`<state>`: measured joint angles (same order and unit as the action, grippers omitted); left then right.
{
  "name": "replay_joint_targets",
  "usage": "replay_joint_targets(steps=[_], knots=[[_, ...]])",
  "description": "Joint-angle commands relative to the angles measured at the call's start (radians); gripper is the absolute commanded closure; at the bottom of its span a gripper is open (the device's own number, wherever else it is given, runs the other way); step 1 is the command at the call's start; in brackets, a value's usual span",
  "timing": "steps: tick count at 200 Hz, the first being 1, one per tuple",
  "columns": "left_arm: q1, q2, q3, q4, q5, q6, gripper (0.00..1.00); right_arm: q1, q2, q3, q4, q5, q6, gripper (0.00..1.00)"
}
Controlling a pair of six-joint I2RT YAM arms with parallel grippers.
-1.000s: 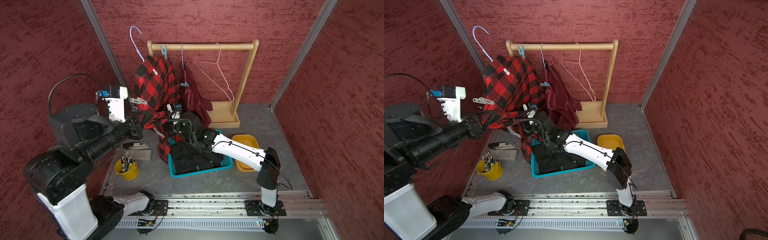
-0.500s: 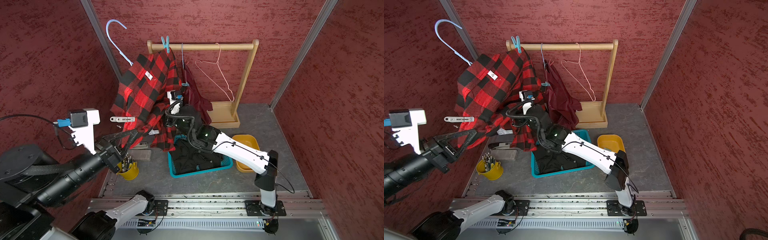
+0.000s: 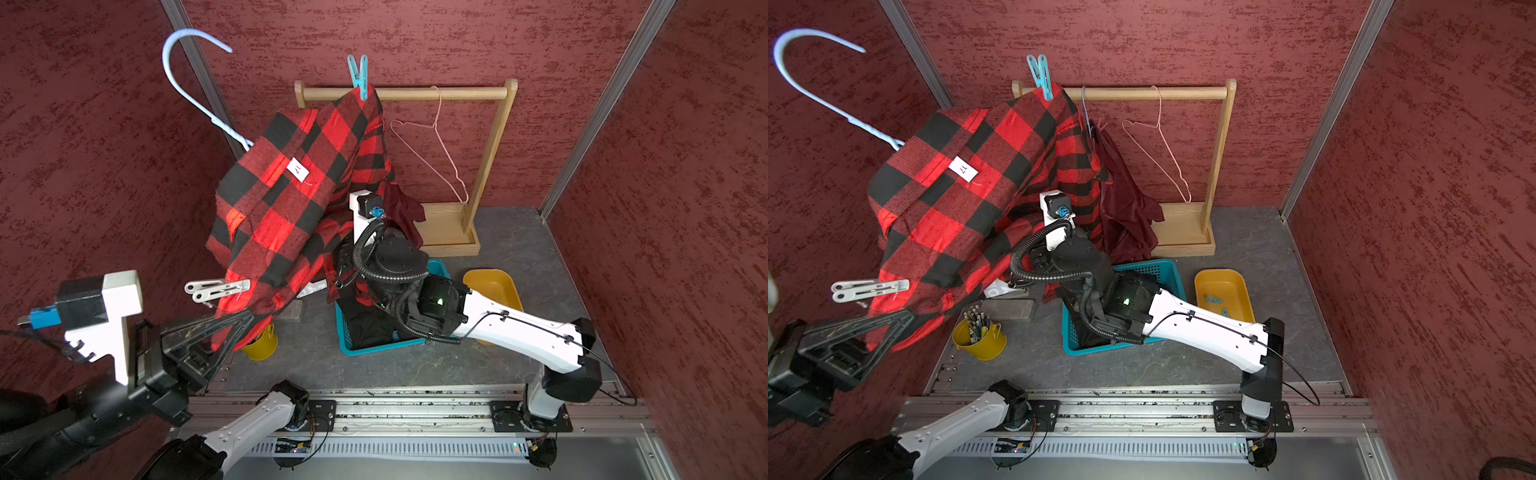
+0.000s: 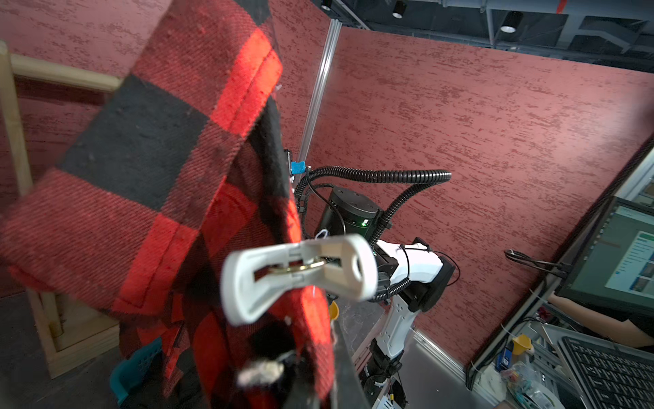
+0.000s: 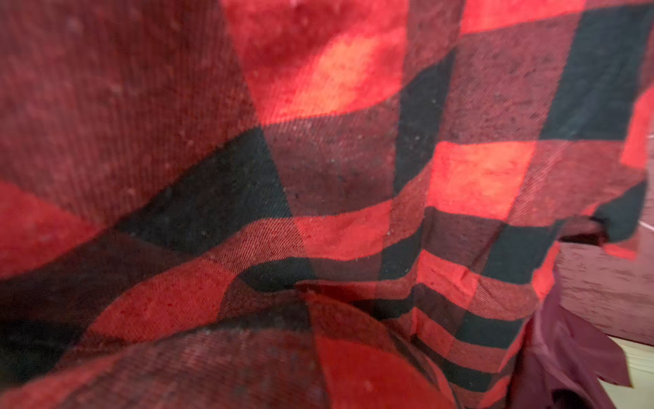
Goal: Remove the clothespins securing long-sleeve shirts to the hanger
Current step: Place the long-sleeve shirt at the bin.
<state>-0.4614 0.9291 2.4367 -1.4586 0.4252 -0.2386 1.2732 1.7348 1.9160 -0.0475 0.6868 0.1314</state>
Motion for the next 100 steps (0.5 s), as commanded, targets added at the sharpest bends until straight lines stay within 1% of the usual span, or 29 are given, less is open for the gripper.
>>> replay_joint_targets(steps=[1, 34, 52, 75, 100], knots=[[-0.007, -0.013, 0.017, 0.08, 0.1, 0.012, 1.0, 0.031, -0.06, -0.033, 0.054, 0.147, -0.032, 0.8], [-0.008, -0.006, 0.064, 0.11, 0.159, -0.013, 1.0, 0.095, -0.122, -0.096, 0.093, 0.243, -0.069, 0.8], [-0.007, 0.001, 0.064, 0.119, 0.185, -0.02, 1.0, 0.119, -0.155, -0.134, 0.111, 0.288, -0.079, 0.8], [0.001, -0.001, 0.018, 0.144, 0.219, -0.025, 1.0, 0.129, -0.202, -0.193, 0.123, 0.322, -0.064, 0.8], [0.034, -0.011, -0.061, 0.199, 0.249, -0.03, 1.0, 0.129, -0.244, -0.265, 0.139, 0.353, -0.062, 0.79]])
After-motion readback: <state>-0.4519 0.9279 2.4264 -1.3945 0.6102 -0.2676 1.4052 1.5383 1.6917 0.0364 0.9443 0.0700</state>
